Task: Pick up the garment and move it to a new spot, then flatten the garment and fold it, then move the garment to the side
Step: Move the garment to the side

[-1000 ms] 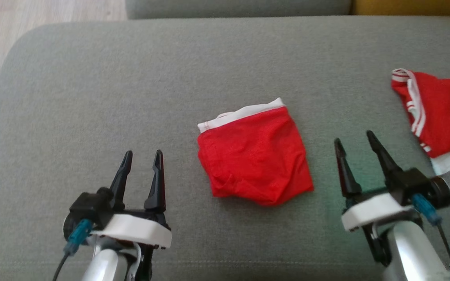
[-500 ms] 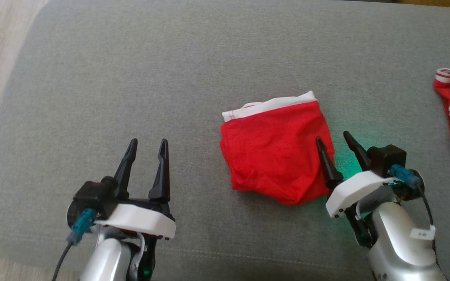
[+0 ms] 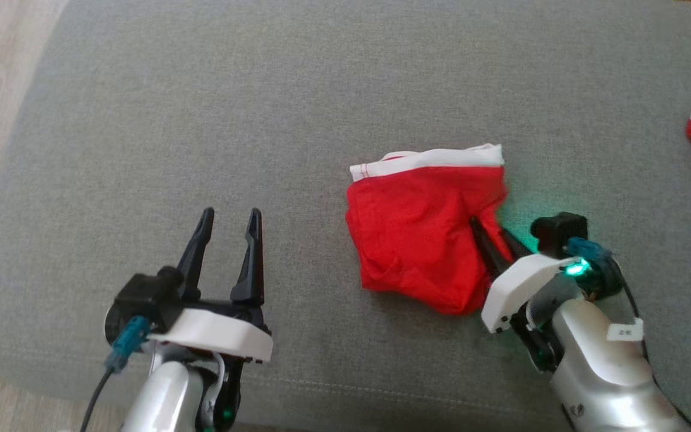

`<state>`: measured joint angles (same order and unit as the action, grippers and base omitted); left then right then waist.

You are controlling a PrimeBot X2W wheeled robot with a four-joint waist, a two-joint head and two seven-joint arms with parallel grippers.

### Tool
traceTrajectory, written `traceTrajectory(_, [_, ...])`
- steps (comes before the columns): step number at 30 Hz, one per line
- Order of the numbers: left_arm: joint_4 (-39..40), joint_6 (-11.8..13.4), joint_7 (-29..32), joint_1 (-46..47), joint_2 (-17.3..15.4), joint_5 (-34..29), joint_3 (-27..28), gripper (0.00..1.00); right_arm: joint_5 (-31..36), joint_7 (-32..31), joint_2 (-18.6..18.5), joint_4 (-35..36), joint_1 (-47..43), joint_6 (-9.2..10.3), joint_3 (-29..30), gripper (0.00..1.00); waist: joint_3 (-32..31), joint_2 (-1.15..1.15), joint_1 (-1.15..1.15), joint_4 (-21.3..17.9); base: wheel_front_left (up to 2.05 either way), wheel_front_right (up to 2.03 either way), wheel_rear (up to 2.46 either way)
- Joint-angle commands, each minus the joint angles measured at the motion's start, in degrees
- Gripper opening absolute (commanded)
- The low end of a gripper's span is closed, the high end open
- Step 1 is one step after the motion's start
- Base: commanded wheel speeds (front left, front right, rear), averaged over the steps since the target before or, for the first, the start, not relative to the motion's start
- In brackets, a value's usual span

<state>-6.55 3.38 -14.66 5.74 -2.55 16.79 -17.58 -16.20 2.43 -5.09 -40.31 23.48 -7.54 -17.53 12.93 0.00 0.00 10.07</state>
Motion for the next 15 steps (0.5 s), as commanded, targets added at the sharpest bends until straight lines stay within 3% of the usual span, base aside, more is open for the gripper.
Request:
traceTrajectory(1, [2.18,0.27,-0.34,2.79,-0.32,0.02,1.97,1.0,-0.04,0.36,-0.71,0.7,0.83,0.05,-2.9,0.0,0.18,0.0,0.0,-0.39,0.0,0.0,0.0])
traceTrajectory(9, [2.5,0.2,-0.34,3.04,-0.32,-0.23,2.24,1.0,8.16,8.54,-5.57,2.74,4.57,0.05,-5.12,0.0,-0.39,0.0,0.0,-2.98,0.0,0.0,0.0])
traceTrajectory(15, [3.43,-0.11,-0.34,3.48,-0.32,-0.8,2.41,1.0,14.5,10.61,-9.23,6.75,7.32,0.05,-6.57,0.0,0.08,0.0,0.0,-6.36,0.0,0.0,0.0])
